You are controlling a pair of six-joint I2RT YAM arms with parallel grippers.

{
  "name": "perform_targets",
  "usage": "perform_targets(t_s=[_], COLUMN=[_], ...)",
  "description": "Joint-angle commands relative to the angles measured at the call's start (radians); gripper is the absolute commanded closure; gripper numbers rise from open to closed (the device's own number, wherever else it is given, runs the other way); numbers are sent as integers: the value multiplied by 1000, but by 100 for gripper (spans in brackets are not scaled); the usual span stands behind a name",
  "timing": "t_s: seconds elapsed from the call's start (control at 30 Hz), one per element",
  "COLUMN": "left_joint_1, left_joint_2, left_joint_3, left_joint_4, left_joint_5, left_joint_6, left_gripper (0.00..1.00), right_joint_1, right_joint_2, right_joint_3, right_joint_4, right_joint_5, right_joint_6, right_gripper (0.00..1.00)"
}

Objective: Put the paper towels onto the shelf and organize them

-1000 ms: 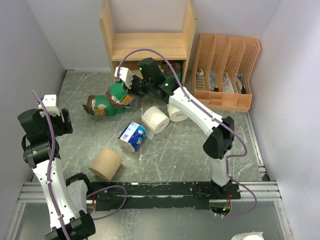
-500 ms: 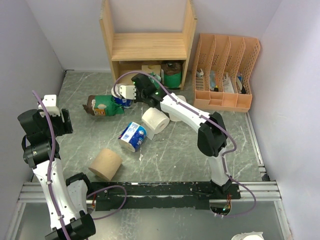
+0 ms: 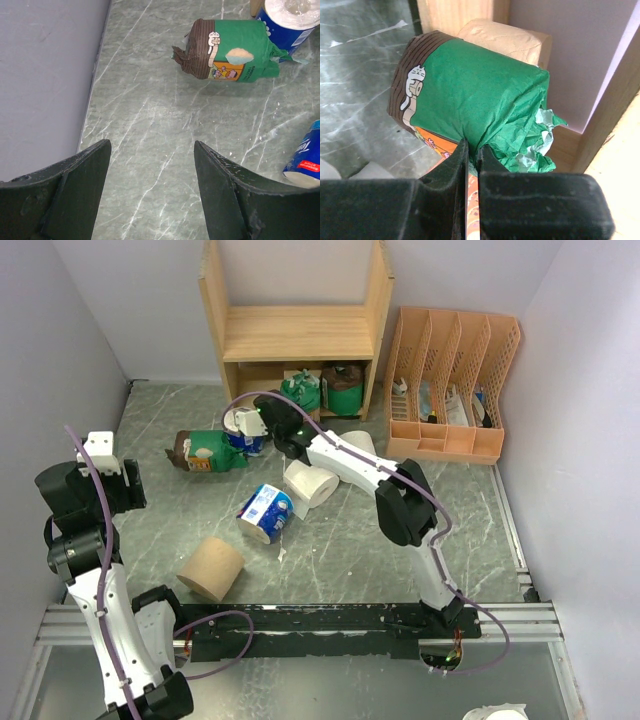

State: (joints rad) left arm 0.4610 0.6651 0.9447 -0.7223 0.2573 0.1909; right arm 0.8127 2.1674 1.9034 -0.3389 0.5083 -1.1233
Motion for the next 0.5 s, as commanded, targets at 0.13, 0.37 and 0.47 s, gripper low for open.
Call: perform_targets(t_s=[0.13, 0.37, 0.47], left_joint_1=[-16, -19, -19], left_joint_2=[-19, -19, -20], left_joint_3=[-5, -6, -6], left_joint_4=[26, 27, 28], left_joint_5=[16, 11, 12], left_joint_6=[4, 1, 1], left_gripper=[22, 22, 22], right_joint_1=[-19, -43, -57], right_joint_2=[57, 99, 120], right_joint_3=[38, 50, 57], right_joint_4=[222, 295, 352], right_joint_5=[121, 134, 145], right_joint_6=[-126, -161, -187], right_gripper=[100, 100, 100])
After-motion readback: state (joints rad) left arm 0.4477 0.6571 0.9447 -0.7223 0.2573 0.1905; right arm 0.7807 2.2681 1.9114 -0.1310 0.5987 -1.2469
